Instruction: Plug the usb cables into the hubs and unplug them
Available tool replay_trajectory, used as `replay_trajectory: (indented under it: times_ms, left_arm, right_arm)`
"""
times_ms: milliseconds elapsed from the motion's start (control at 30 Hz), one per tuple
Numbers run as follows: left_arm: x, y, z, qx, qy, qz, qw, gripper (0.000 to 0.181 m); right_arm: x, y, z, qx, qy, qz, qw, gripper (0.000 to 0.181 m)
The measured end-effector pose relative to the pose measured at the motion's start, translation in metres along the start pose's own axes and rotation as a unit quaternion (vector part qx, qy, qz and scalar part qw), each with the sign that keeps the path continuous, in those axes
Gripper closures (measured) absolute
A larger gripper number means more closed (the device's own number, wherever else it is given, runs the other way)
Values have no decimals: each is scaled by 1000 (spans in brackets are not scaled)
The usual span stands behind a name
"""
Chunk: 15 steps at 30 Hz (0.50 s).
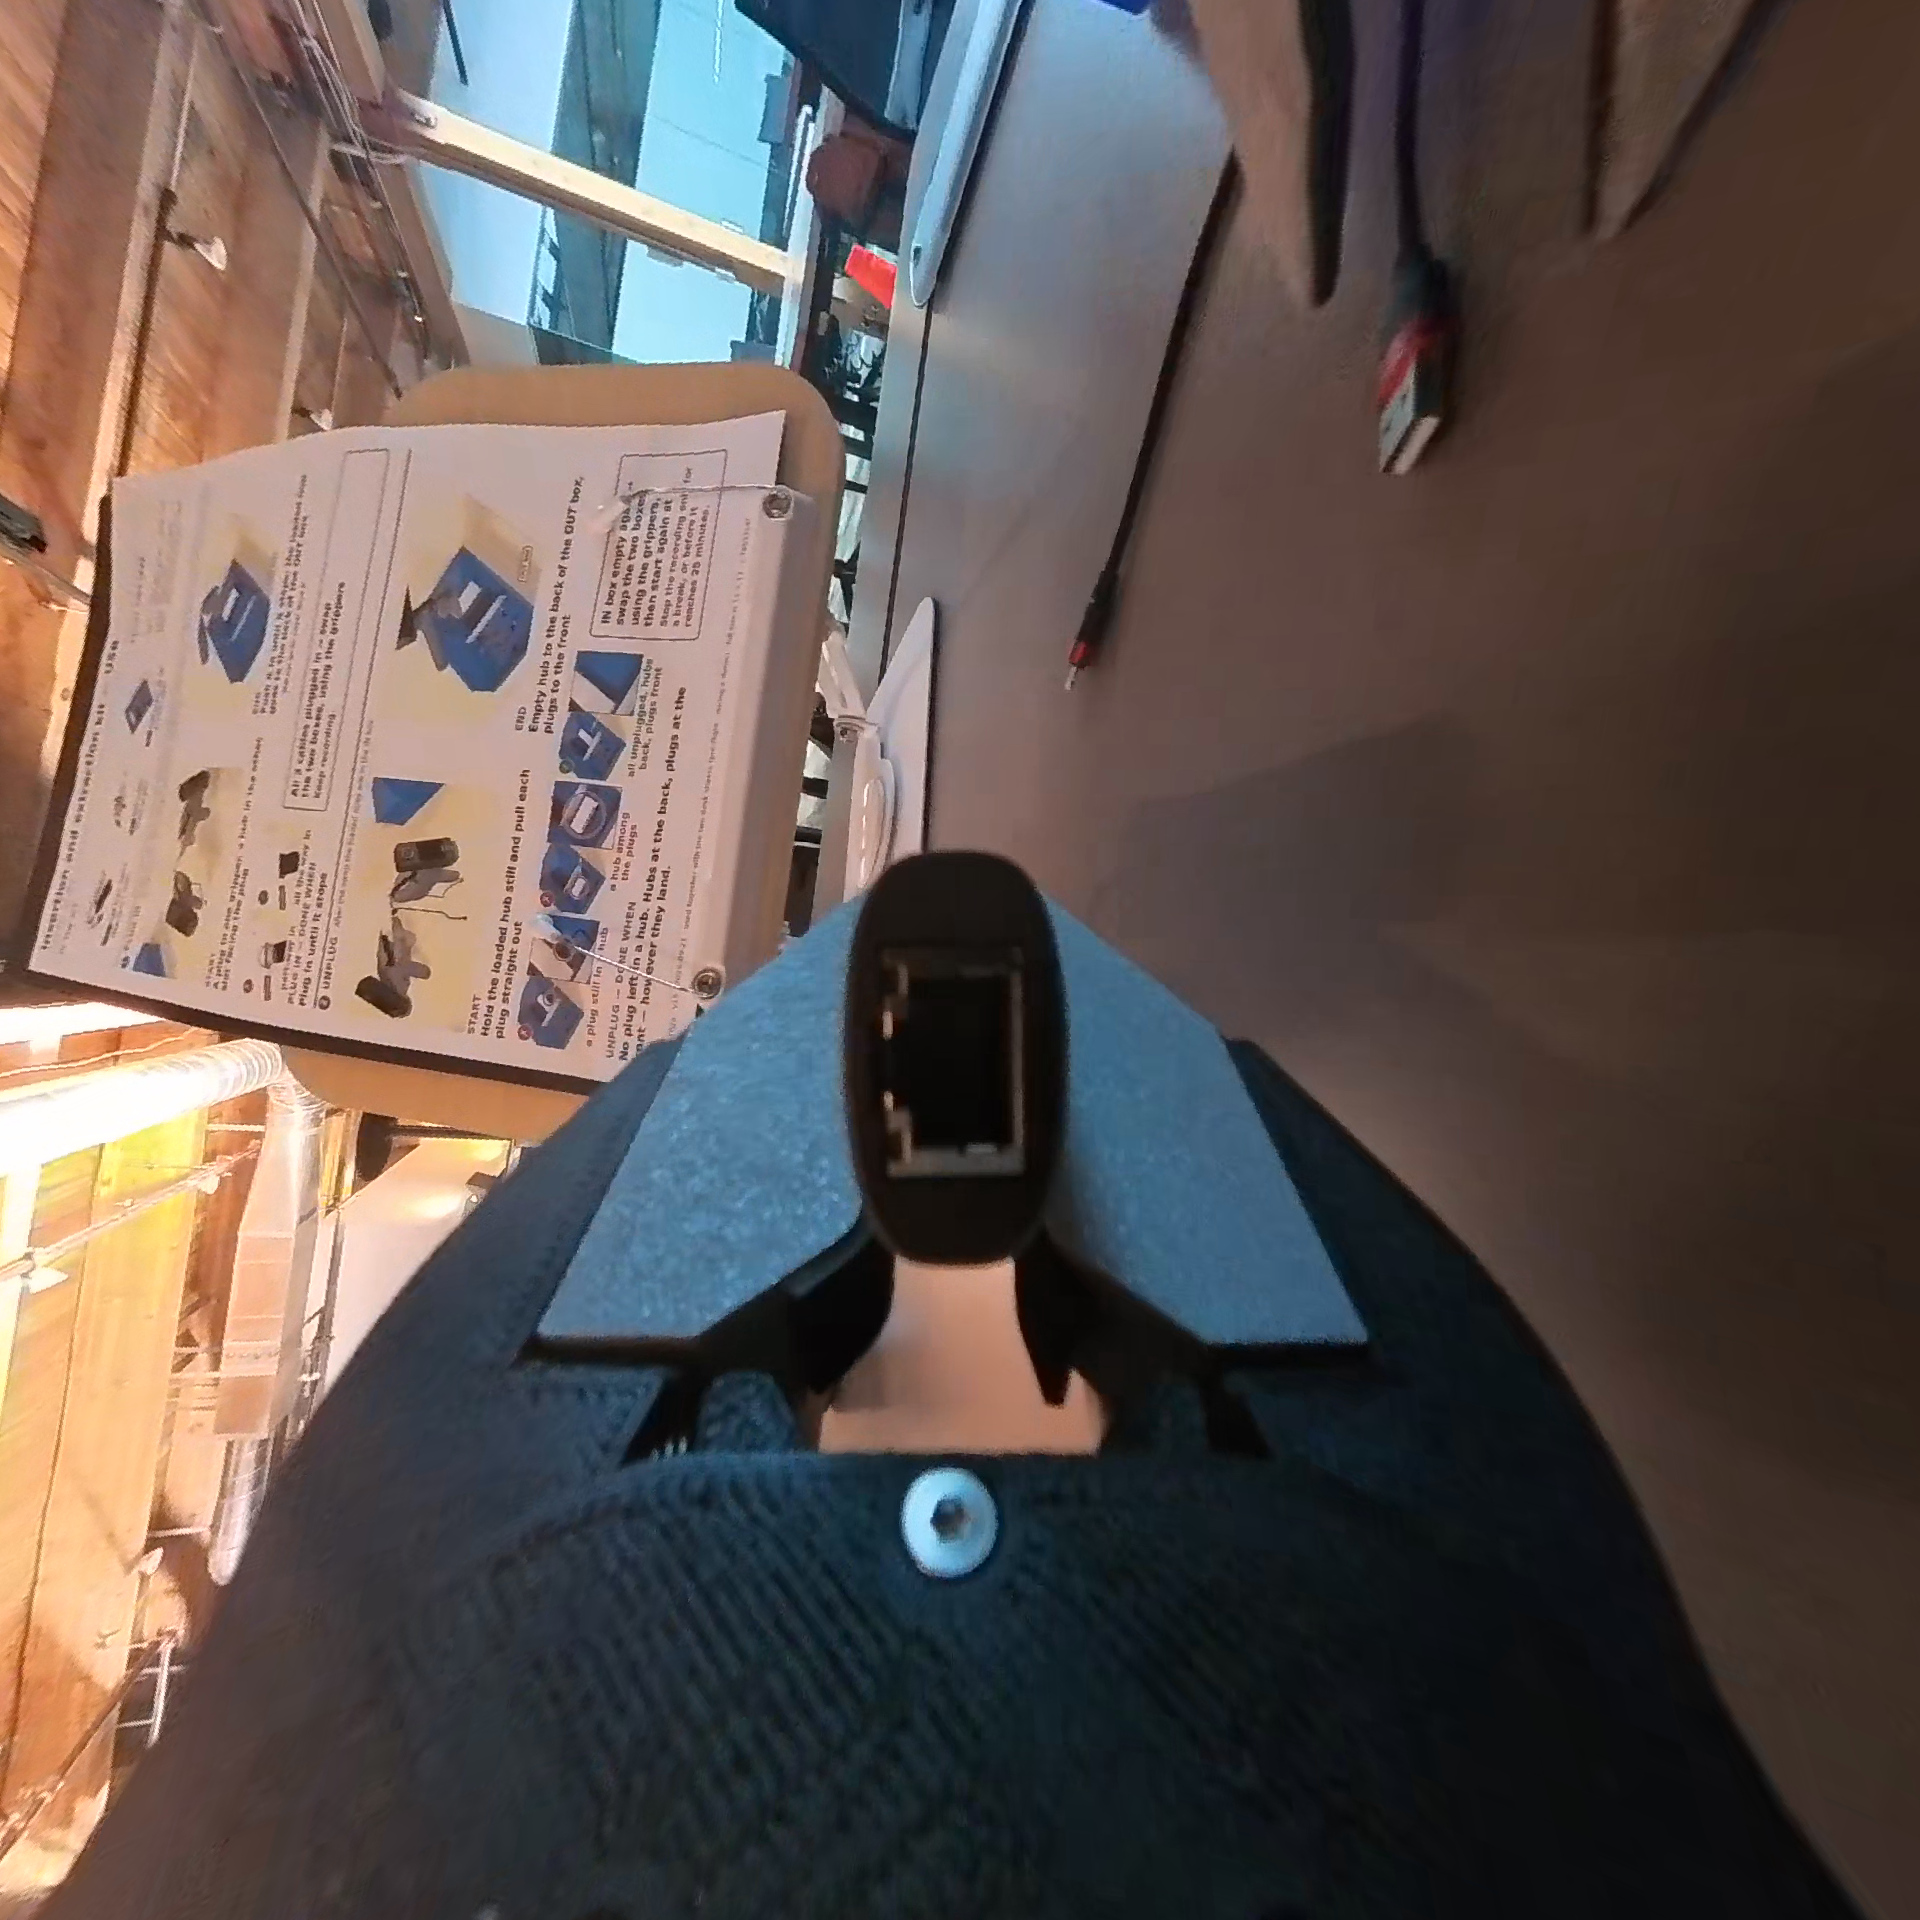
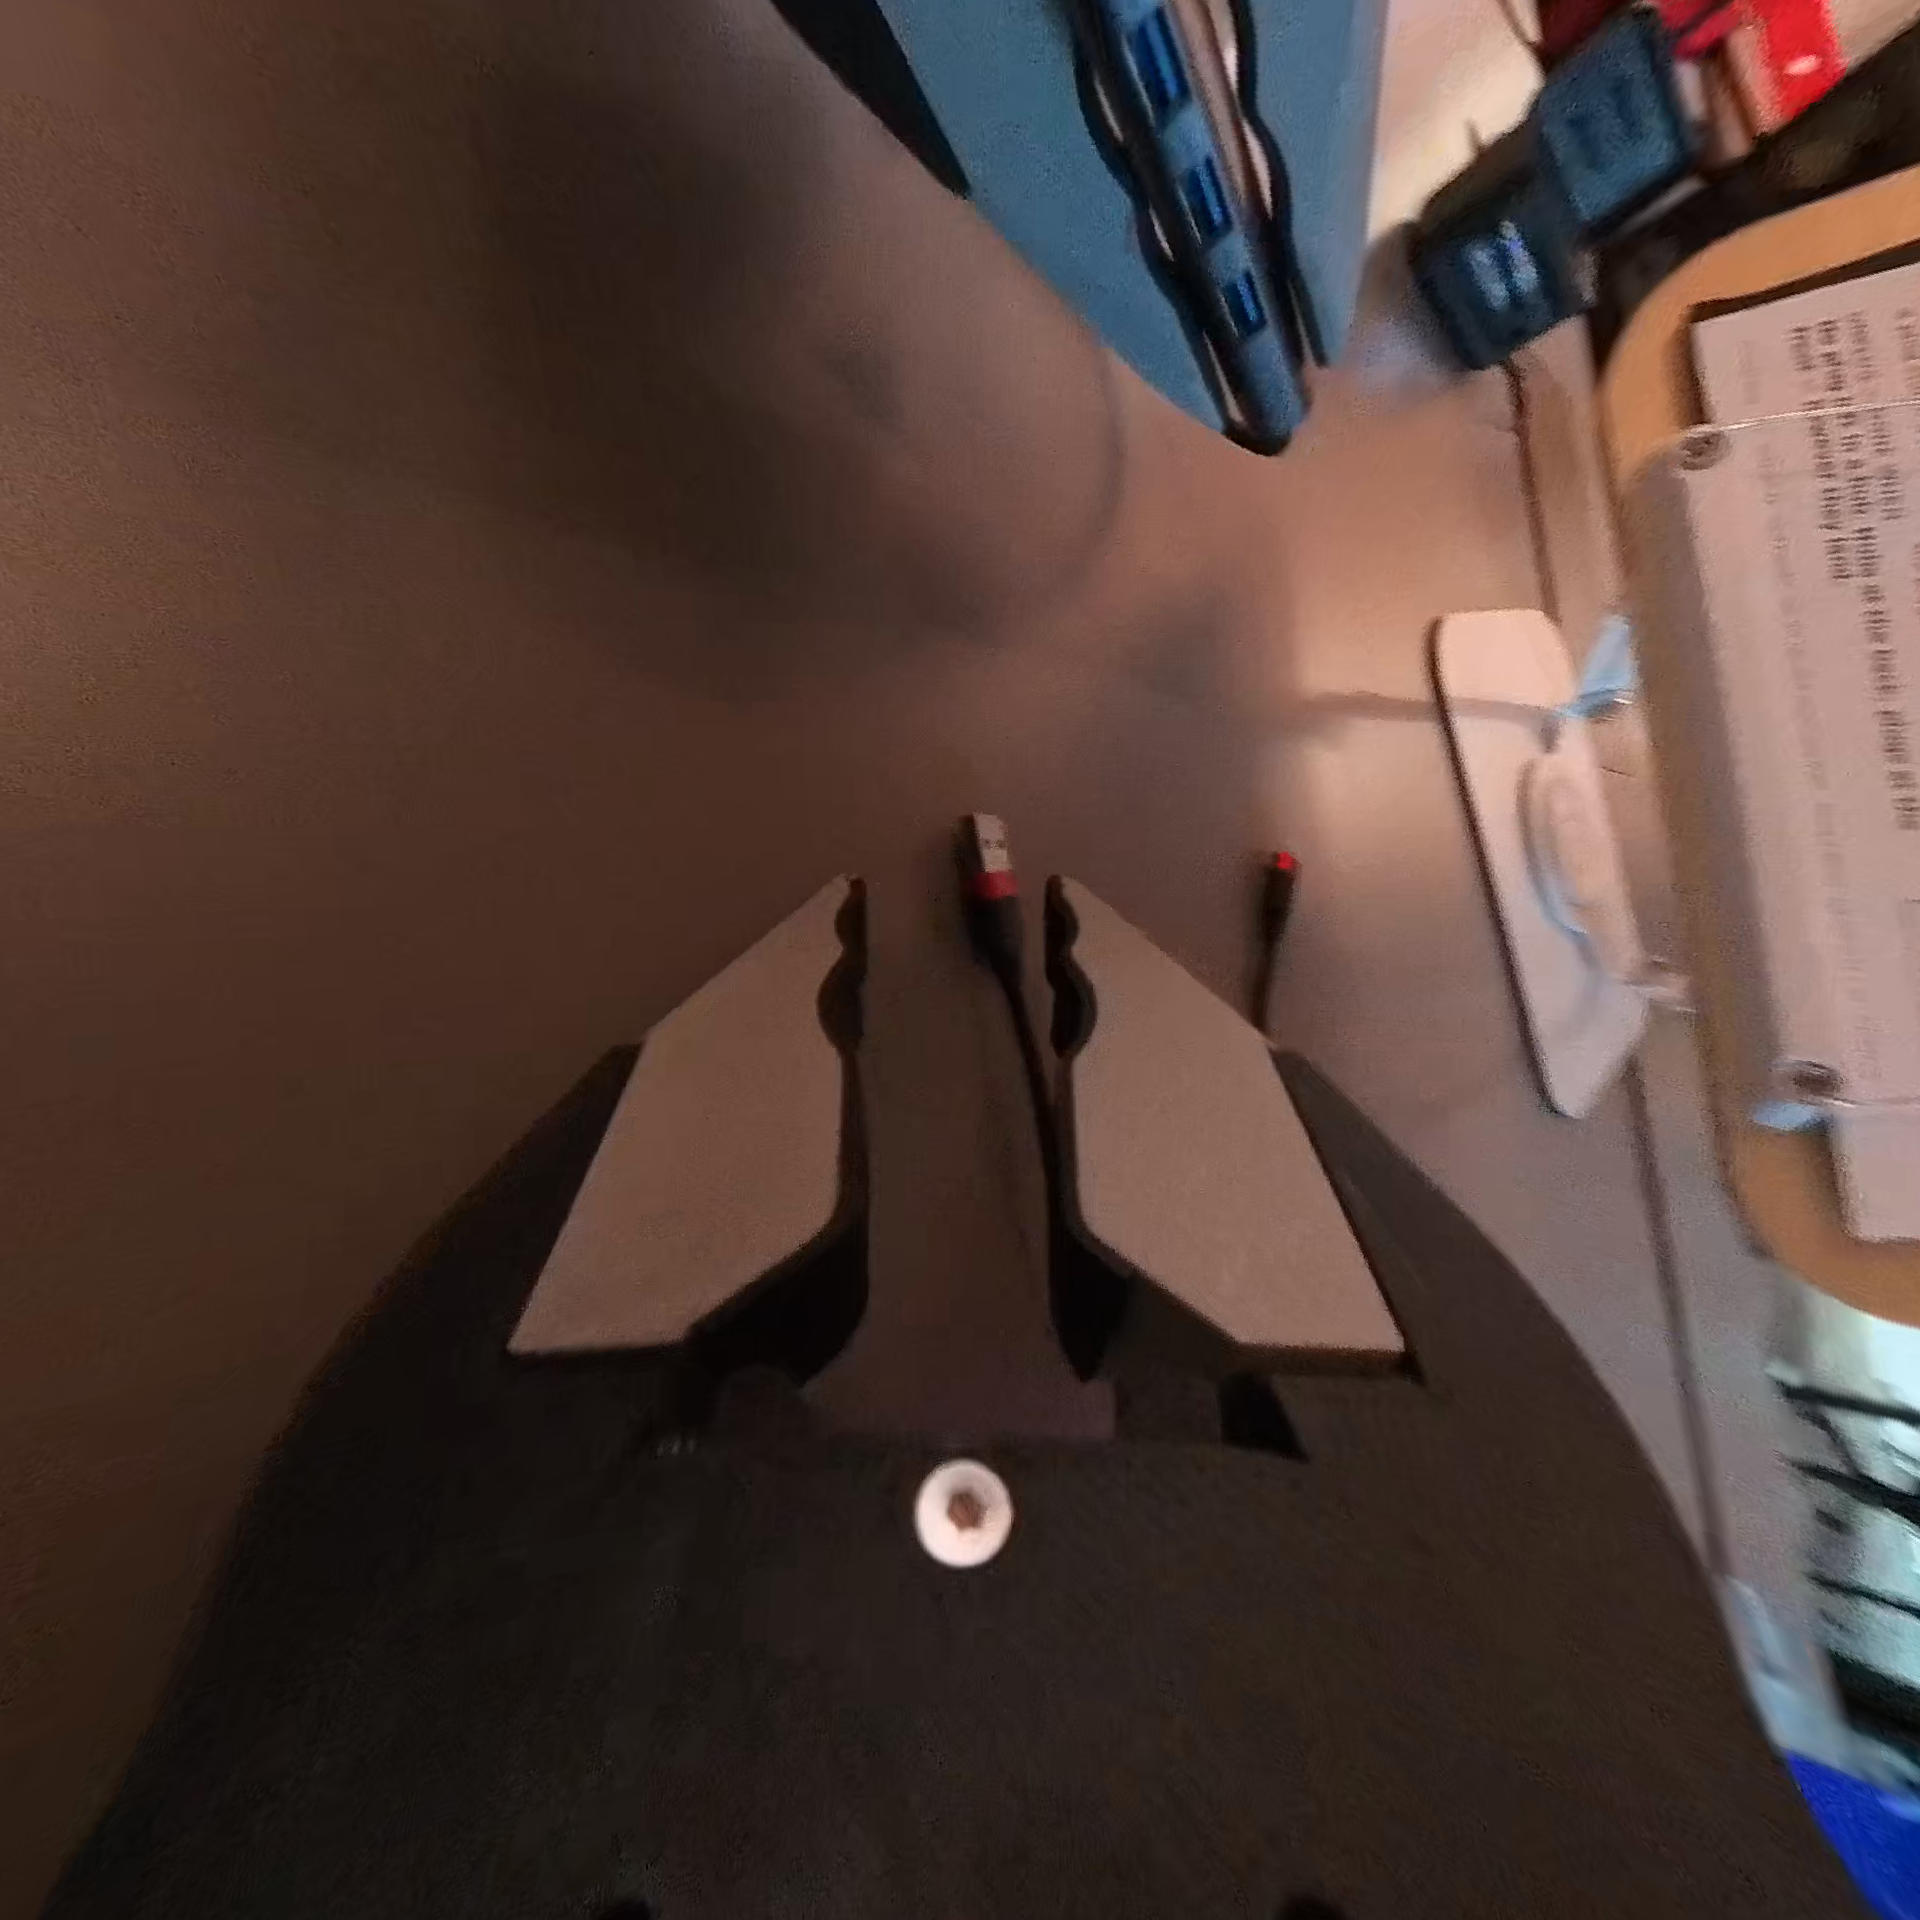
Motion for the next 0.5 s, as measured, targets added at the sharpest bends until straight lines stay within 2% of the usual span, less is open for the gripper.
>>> replay_trajectory:
  times_ms: [67,233,367,500]
  left_arm:
    - [0,-1,0,3,1,1,1000,164]
    - [1,-1,0,9,-2,-5,1000,165]
    - [-1,-2,-1,10,-5,-3,1000,165]
    - [0,-3,-1,7,-1,10,1000,165]
  right_arm:
    - [-1,2,-8,-62,-27,22,997,147]
    - [7,-29,-18,-119,-44,104,986,149]
    - [21,-58,-4,-212,-45,205,955,156]
    - [36,-61,14,-298,-36,259,918,157]
Point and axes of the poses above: each gripper's, where its closed fingertips meet, z out along the fingers, x out of its underside, y = z × x across the jaws, the point moved 9 cm from there along -z, back along the fingers
